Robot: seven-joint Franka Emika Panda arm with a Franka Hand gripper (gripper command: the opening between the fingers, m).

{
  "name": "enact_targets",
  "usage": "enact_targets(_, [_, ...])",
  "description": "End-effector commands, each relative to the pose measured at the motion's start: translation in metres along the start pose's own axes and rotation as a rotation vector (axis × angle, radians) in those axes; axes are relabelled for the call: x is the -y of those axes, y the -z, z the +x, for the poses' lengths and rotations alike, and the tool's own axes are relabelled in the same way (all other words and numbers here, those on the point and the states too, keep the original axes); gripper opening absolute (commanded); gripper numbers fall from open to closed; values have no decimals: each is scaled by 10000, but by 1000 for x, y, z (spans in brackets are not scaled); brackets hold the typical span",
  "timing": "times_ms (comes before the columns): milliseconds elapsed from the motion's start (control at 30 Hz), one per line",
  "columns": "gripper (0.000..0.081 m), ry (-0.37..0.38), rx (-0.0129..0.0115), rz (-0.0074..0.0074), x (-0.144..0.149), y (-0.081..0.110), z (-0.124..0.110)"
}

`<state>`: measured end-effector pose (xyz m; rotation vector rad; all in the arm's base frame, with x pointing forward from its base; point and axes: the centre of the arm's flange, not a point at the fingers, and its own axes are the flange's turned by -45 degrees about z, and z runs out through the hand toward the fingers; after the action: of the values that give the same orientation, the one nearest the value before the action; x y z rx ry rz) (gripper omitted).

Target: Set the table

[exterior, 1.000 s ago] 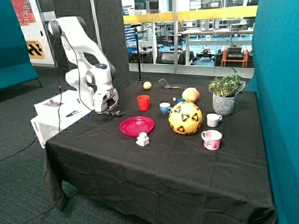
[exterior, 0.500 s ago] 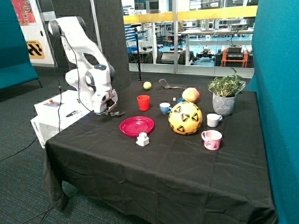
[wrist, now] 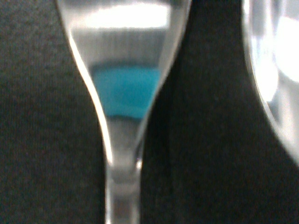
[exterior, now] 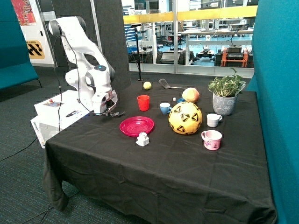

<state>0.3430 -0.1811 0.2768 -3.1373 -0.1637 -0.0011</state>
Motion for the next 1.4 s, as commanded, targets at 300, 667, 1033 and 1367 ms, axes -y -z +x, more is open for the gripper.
enact_targets(300, [2, -12, 7, 0, -2, -7, -2])
enact_targets(667, [269, 157, 7, 0, 3, -8, 0])
enact_targets(1033, [274, 216, 7, 0, 7, -6, 3])
enact_targets(1367, [343, 159, 7, 0, 4, -4, 0])
